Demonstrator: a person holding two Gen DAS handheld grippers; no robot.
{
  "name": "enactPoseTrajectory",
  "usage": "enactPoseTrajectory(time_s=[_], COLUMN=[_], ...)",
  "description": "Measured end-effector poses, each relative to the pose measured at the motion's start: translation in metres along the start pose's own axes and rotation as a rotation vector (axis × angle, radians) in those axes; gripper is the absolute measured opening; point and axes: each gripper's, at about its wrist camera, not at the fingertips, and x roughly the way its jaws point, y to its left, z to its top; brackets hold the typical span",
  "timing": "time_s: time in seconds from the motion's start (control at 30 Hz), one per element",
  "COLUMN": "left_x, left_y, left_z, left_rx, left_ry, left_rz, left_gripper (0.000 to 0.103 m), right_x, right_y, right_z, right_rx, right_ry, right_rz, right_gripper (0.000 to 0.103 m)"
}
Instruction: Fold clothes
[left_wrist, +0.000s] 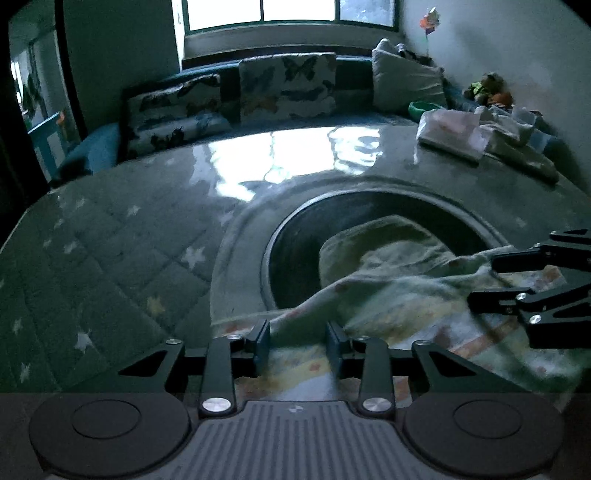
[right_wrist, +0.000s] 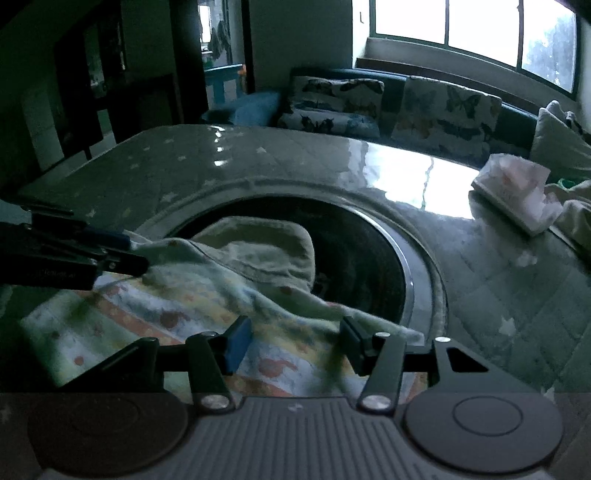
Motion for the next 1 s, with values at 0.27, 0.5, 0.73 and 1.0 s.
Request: enactPoseTrajectory(time_s=[0.27, 0.5, 0.73, 1.0], left_x=[0.015, 0.015, 0.001, -0.018], left_y=[-0.005, -0.011, -0.014, -0.018], left_z=[0.009, 0.010, 0.005, -0.010], left_rx=[-0.011, 0.010, 0.013, 0.008], left_ry=[0.015, 0.014, 0.011, 0.013], left_rz=[0.004, 0.026, 0.033, 0.034], left_gripper=[0.038, 0.038, 0.038, 0.045], right_x=[0.009, -0.002, -0.012, -0.020], right_y=[0.008, 0.018, 0.038, 0.070], right_z=[0.001, 0.001, -0.004, -0.021], right_rx=[-0.011, -0.025, -0.076, -0.163], right_ry=[0.004, -0.018, -0.019, -0.004], right_rz=[0.004, 0.028, 0.047, 0.071], right_gripper=[0.056, 0.062, 0.070, 0.074])
